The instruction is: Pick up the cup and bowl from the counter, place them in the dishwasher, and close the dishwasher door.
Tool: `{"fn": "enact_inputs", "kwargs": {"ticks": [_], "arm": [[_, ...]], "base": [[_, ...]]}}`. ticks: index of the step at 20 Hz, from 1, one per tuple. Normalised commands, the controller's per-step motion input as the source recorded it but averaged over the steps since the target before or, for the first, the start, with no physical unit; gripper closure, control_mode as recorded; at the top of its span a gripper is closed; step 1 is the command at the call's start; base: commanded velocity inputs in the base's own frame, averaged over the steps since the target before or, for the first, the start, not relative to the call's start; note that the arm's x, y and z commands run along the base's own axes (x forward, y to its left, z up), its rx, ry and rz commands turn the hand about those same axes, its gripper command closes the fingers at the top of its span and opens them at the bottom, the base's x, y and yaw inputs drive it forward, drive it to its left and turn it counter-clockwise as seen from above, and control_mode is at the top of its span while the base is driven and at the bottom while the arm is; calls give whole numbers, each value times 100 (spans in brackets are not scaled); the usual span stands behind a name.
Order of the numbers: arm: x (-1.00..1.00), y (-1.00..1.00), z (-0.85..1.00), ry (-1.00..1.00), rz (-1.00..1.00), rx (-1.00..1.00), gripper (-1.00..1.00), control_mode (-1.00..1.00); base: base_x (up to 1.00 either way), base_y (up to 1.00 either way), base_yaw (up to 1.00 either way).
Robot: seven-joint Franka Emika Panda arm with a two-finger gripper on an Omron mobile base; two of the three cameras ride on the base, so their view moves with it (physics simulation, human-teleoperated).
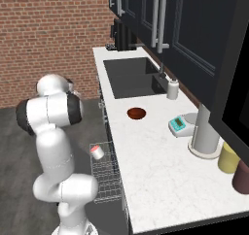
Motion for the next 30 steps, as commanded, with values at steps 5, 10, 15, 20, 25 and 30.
{"fn": "enact_inputs", "kwargs": {"ticks": [5, 10, 15, 20, 25, 30], "arm": [[-61, -99, 79, 0, 0, 8, -100, -100], [-72, -67, 76, 4, 3, 0, -100, -100], [-15, -65, 76, 20, 0, 0, -100, -100], [-2, -44, 56, 41, 0, 1, -100, -100], [-14, -7, 23, 40, 2, -2, -100, -100], [-21, 0, 4, 25, 7, -15, -100, -100]], "base": [[0, 0, 0], [0, 0, 0], [0, 0, 0], [0, 0, 0], [0, 0, 0], [0, 0, 0]]}}
